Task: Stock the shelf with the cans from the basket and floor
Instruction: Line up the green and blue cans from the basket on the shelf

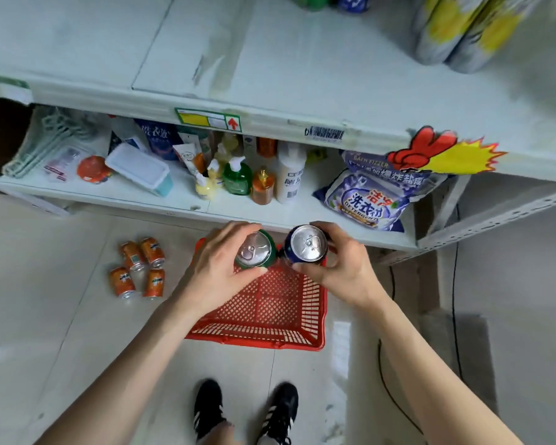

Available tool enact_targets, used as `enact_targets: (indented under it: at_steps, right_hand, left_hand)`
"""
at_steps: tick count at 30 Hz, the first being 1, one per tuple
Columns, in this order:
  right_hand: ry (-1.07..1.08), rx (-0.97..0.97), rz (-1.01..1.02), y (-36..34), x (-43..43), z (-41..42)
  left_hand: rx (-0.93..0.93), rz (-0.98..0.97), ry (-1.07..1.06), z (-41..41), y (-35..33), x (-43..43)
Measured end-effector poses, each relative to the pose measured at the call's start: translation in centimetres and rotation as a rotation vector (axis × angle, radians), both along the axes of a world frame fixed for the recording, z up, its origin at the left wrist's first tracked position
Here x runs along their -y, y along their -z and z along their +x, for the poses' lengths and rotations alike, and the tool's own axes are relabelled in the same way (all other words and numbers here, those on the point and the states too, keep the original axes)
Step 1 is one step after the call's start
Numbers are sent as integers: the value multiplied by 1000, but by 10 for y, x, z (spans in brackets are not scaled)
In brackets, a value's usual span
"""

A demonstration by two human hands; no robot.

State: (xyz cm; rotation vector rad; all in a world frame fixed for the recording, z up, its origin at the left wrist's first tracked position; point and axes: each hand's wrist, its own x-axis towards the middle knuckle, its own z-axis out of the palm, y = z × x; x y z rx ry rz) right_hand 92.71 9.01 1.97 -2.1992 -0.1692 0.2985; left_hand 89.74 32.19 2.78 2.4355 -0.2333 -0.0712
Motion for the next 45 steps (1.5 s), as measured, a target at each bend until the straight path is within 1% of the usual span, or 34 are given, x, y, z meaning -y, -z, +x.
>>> enact_targets:
  at_steps: [4, 10, 14, 21, 29, 35, 39, 45]
  right_hand:
    - [52, 47, 94, -57, 9, 6]
    - [136, 102, 205, -122, 1, 17]
    - [181, 178, 247, -156, -7, 33]
    - [286, 310, 285, -198, -2, 77]
    - [358, 334, 341, -210, 15, 138]
    - [360, 326, 321, -189, 11, 181]
    - [377, 298, 327, -171, 3, 203]
    - [408, 276, 331, -157, -4, 228]
  left_hand:
    - [53, -6, -14, 17, -64, 4]
    - [102, -21, 24, 44, -139, -5]
    - [150, -25, 43, 62, -176, -8]
    - [200, -109, 24, 106, -219, -4]
    - [212, -220, -83, 167, -218, 30]
    - [242, -251, -182, 207, -194, 44]
    - [259, -209, -194, 229, -179, 45]
    - [192, -291, -238, 251, -158, 41]
